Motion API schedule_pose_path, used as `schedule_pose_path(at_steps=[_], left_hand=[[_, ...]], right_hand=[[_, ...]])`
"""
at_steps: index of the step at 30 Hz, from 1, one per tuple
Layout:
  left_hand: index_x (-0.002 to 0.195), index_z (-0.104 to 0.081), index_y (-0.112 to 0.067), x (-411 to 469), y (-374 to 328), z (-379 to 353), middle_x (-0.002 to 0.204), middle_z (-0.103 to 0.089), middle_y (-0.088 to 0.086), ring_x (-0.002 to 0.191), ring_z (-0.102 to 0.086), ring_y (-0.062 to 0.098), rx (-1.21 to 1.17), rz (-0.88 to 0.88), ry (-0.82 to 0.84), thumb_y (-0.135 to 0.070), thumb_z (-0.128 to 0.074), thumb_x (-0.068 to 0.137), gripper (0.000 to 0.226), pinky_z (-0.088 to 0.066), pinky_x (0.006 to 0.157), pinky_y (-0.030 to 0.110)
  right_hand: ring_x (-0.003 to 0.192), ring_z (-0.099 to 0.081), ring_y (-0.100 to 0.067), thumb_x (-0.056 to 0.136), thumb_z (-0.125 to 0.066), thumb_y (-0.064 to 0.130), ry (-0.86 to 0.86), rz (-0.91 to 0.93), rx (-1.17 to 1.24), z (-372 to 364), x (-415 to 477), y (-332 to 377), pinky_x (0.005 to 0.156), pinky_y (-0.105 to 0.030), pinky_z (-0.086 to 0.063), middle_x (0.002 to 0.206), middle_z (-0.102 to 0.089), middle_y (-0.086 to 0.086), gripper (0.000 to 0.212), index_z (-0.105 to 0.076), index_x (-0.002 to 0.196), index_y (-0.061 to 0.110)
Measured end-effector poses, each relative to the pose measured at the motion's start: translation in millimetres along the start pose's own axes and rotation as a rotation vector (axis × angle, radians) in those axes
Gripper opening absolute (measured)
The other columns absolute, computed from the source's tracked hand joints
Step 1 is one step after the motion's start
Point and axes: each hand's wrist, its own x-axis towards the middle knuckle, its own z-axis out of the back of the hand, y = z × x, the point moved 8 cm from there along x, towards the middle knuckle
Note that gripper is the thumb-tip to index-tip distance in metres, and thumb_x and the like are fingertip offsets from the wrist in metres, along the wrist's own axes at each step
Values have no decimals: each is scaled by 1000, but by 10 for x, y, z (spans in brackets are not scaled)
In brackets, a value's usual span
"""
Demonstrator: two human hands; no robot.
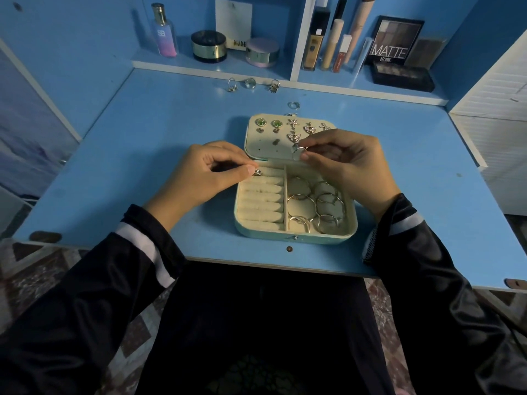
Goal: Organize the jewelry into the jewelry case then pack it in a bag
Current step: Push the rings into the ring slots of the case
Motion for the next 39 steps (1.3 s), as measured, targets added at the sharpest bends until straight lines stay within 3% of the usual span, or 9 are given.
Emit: schedule_pose_path(at_steps=[2, 11, 16, 20, 26, 39], left_hand=[[92, -76, -18, -3, -3, -8, 95, -71, -2, 90, -68, 11, -22, 7, -7, -7, -75, 83, 15, -53, 86, 21], [98, -72, -24, -16, 16, -18, 97, -73, -6, 89, -70, 8, -41, 33, -18, -5, -72, 86, 22, -52, 82, 17], [107, -71, -22, -22, -37, 31, 106, -66, -7, 102, -63, 8, 191, -118, -106, -17, -66, 90, 18, -49, 92, 23], [116, -70, -13, -32, -69, 33, 122, -63, -1, 116, -55, 2, 331, -179, -145, -22, -61, 92, 27, -38, 103, 16], [136, -57, -17, -26, 7, -54, 146, -47, -11, 128, -38, -10, 378, -69, -49, -21, -51, 101, 36, -24, 101, -1], [139, -54, -20, -34, 29, -54, 150, -44, -12, 131, -35, -12, 367, -28, -24, -24, -51, 101, 38, -22, 101, -3]], right_hand=[[79, -66, -12, 80, -74, 1, 9, -1, -5, -17, -15, 21, 74, -19, -53, 87, -73, -10, 18, -72, 96, 8], [86, -71, -20, 76, -78, 2, 108, 41, -90, -246, -22, 143, 83, -27, -56, 92, -72, -11, 22, -72, 97, 4], [85, -72, -17, 75, -79, 2, 171, 39, -164, -372, -56, 112, 84, -26, -56, 92, -73, -7, 21, -73, 95, 4], [84, -71, -15, 76, -80, 5, 188, 81, -275, -391, -77, 135, 84, -29, -57, 92, -73, -6, 19, -74, 94, 5], [83, -69, -13, 79, -78, 6, 221, 179, -412, -445, -95, 199, 83, -30, -57, 92, -71, -6, 15, -75, 93, 7], [84, -68, -11, 84, -74, 8, 294, 185, -476, -483, -110, 270, 83, -23, -55, 94, -72, -3, 16, -74, 99, 8]])
